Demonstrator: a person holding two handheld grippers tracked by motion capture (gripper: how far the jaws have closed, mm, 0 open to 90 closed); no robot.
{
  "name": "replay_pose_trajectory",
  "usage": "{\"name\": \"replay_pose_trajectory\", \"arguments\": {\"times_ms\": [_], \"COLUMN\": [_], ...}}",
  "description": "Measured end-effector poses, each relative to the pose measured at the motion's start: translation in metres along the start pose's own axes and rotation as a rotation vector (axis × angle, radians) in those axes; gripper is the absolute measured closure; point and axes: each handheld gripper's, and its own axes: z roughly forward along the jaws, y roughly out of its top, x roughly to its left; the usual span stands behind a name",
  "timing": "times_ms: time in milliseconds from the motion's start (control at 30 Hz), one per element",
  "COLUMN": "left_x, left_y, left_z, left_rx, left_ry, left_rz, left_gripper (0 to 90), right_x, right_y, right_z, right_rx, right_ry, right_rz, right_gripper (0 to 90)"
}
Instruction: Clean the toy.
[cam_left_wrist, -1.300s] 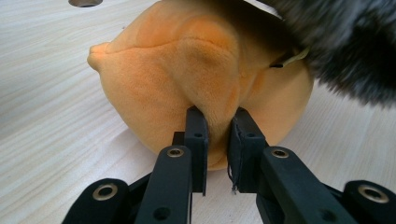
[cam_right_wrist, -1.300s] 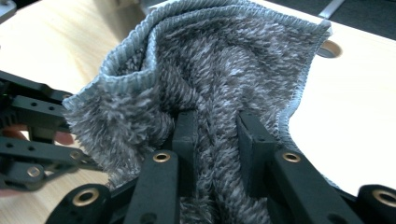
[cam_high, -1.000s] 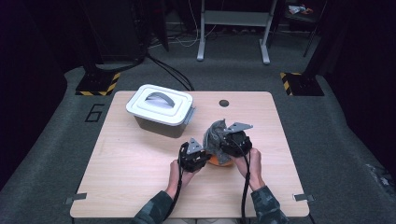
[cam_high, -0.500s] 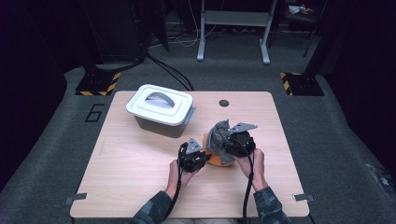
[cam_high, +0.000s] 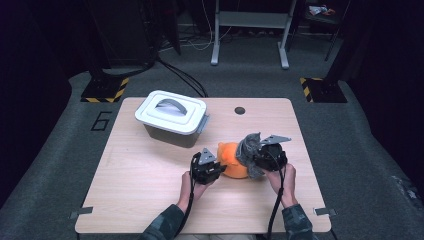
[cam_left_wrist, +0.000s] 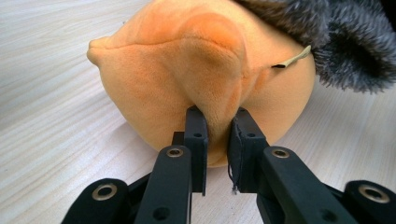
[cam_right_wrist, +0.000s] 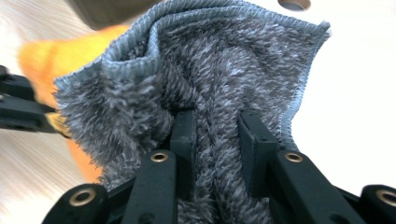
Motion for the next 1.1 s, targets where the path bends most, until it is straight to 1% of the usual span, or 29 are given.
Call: {"name": "replay_pose_trajectory", "arguments": {"times_ms": [33, 67, 100, 133, 167, 233, 267, 467, 567, 600, 633, 667, 733, 767, 800, 833, 867, 933, 967, 1000, 1067, 1100], "left_x": [0.0, -0.001, -0.001, -0.001, 0.0, 0.0, 0.0, 0.0, 0.001, 0.001, 0.001, 0.002, 0.002, 0.002, 0.002, 0.002, 0.002, 0.002, 0.002, 0.002, 0.002, 0.002], "left_y": [0.0, 0.0, 0.0, 0.0, 0.0, 0.0, 0.0, 0.0, -0.001, -0.001, -0.002, -0.002, -0.002, -0.003, -0.003, -0.003, -0.003, -0.004, -0.004, -0.004, -0.004, -0.004], "left_z": [0.0, 0.0, 0.0, 0.0, 0.0, 0.0, 0.0, 0.001, 0.0, 0.0, 0.0, 0.0, -0.001, -0.001, -0.001, -0.001, -0.001, -0.001, -0.001, -0.001, -0.001, -0.001], "left_rx": [0.0, 0.0, 0.0, 0.0, 0.0, -0.002, 0.0, -0.004, -0.005, -0.005, -0.009, -0.009, -0.01, -0.012, -0.011, -0.01, -0.007, -0.011, -0.011, -0.013, -0.01, -0.011], "left_ry": [-0.001, -0.001, -0.001, -0.001, -0.001, 0.002, 0.0, 0.0, 0.002, 0.001, 0.0, 0.004, 0.003, 0.005, 0.004, 0.003, 0.001, 0.002, 0.001, 0.002, -0.003, -0.002], "left_rz": [0.0, 0.0, 0.002, 0.002, 0.004, 0.001, -0.003, -0.007, -0.002, -0.009, -0.014, -0.008, -0.011, -0.012, -0.013, -0.012, -0.008, -0.008, -0.008, -0.01, -0.017, -0.017], "left_gripper": [78.9, 78.9, 78.9, 78.9, 78.9, 78.9, 78.9, 78.9, 78.9, 78.9, 78.9, 78.8, 78.8, 78.8, 78.9, 78.8, 78.8, 78.8, 78.7, 78.7, 78.6, 78.5], "right_x": [-0.002, -0.003, -0.006, -0.007, -0.011, -0.015, -0.017, -0.026, -0.029, -0.03, -0.031, -0.031, -0.031, -0.031, -0.031, -0.03, -0.029, -0.028, -0.025, -0.022, -0.017, -0.011], "right_y": [-0.002, -0.004, -0.006, -0.007, -0.01, -0.013, -0.015, -0.025, -0.03, -0.032, -0.033, -0.034, -0.034, -0.032, -0.03, -0.028, -0.025, -0.018, -0.014, -0.01, -0.003, 0.002], "right_z": [0.001, 0.001, 0.001, 0.002, 0.004, 0.006, 0.008, 0.017, 0.023, 0.025, 0.027, 0.028, 0.025, 0.022, 0.018, 0.013, 0.008, -0.004, -0.01, -0.015, -0.024, -0.028], "right_rx": [0.001, 0.01, 0.016, 0.021, 0.021, 0.037, 0.042, 0.07, 0.1, 0.106, 0.113, 0.113, 0.102, 0.095, 0.083, 0.072, 0.059, 0.015, -0.004, -0.018, -0.043, -0.057], "right_ry": [-0.009, -0.02, -0.023, -0.024, -0.031, -0.035, -0.043, -0.059, -0.074, -0.073, -0.071, -0.066, -0.068, -0.072, -0.072, -0.073, -0.08, -0.07, -0.065, -0.067, -0.051, -0.038], "right_rz": [0.005, 0.028, 0.028, 0.039, 0.032, 0.066, 0.072, 0.105, 0.124, 0.118, 0.124, 0.122, 0.125, 0.125, 0.114, 0.12, 0.116, 0.1, 0.097, 0.083, 0.059, 0.048], "right_gripper": [70.1, 70.0, 70.0, 70.0, 70.0, 70.0, 70.0, 70.1, 70.2, 70.3, 70.5, 70.7, 71.3, 71.4, 71.4, 71.4, 71.4, 71.4, 71.4, 71.4, 71.4, 71.3]}}
